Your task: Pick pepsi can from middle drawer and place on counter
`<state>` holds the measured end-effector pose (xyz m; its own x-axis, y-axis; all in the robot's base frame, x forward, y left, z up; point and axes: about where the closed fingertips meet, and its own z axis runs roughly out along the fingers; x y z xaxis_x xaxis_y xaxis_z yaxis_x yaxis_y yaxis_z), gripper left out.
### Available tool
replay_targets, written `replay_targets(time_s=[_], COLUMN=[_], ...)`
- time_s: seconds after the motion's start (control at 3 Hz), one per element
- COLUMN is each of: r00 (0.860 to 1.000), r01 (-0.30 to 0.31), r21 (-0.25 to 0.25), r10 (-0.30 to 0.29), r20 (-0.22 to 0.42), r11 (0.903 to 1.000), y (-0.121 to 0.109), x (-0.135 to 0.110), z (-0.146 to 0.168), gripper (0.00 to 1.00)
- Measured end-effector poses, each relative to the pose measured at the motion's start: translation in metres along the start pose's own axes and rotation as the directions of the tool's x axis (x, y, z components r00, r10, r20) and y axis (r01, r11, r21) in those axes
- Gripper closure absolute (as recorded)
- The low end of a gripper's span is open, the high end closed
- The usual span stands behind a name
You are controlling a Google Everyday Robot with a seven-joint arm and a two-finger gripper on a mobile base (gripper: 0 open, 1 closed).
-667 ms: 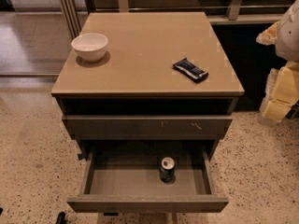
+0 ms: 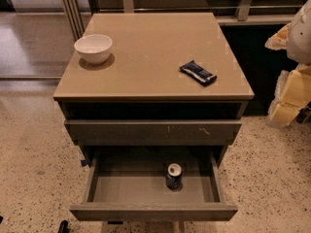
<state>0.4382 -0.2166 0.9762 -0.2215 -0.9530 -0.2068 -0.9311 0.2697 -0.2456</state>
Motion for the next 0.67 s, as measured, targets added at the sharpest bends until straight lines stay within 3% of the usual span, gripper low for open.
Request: replay_targets(time_s=[0.33, 0.67], r00=[0.999, 0.985], r01=[-0.028, -0.085], r21=[0.012, -0.041], r10=[0.028, 0.09], r20=[0.042, 0.148], r11=[0.9995, 0.9955], y=[0.0, 0.017], x=[0.0, -0.006], z=[0.02, 0.082], gripper=[0.34, 0.58])
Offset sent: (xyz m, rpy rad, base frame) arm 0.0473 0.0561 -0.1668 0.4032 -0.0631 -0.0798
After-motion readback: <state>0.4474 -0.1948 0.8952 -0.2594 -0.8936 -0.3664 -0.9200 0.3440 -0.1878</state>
